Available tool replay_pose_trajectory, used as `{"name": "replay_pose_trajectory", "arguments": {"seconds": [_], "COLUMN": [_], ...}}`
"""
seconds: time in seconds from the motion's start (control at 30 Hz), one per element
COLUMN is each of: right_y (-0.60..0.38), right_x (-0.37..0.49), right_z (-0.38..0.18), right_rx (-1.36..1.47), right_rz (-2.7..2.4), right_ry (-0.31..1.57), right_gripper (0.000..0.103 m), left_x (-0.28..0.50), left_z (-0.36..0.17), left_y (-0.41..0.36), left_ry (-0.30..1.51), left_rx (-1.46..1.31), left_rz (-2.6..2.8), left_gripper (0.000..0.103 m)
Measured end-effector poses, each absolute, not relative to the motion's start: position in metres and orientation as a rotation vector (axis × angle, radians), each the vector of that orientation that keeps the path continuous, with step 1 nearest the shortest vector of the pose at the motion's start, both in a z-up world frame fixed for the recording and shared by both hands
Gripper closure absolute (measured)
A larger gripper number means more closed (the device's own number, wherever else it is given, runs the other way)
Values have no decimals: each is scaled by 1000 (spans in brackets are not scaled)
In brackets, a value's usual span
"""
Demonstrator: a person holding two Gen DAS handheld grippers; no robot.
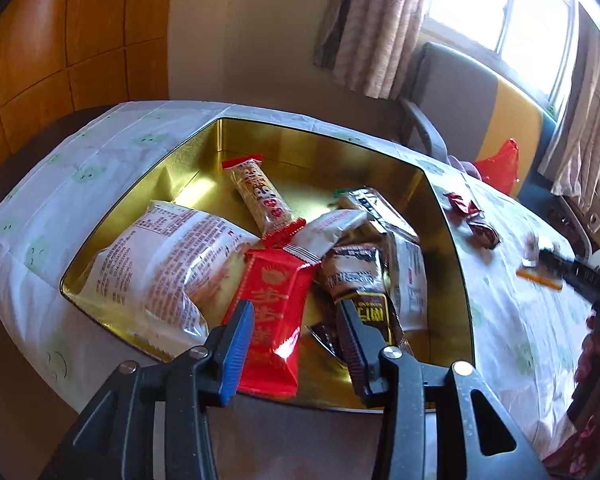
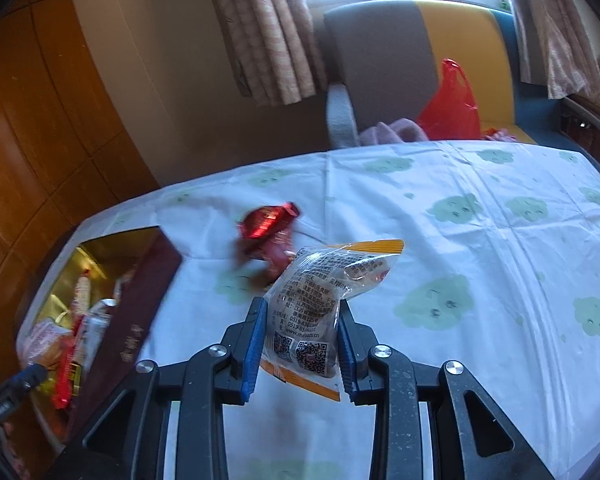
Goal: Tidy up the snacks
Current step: 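Carry the clear snack bag over the tin with the right gripper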
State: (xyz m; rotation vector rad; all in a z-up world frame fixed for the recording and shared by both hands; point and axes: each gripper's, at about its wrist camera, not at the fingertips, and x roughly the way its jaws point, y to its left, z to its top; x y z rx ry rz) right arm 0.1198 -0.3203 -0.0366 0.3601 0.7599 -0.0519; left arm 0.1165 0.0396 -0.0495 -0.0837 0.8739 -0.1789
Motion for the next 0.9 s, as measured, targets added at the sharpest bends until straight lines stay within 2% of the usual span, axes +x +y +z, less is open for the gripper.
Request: {"name": "replay_pose_trajectory", "arguments": {"seconds": [0.37,0.6,0.9], "right_y": [-204,-136,-88], "right_x": [153,196,251], "right_z": [5,-5,-22], "right_rx": [269,177,202], "right_rz": [230,332,376], "right_ry": [757,846,961], "right_gripper": [70,70,69], "left_x": [103,102,105], "left_z": [-43,-43,-45], "left_y": [42,66,86], "left_ry": [843,834,833], "left_rx": [-38,-75,-119], "left_rz": [-171,-138,-109], "left_gripper": [59,59,59]}}
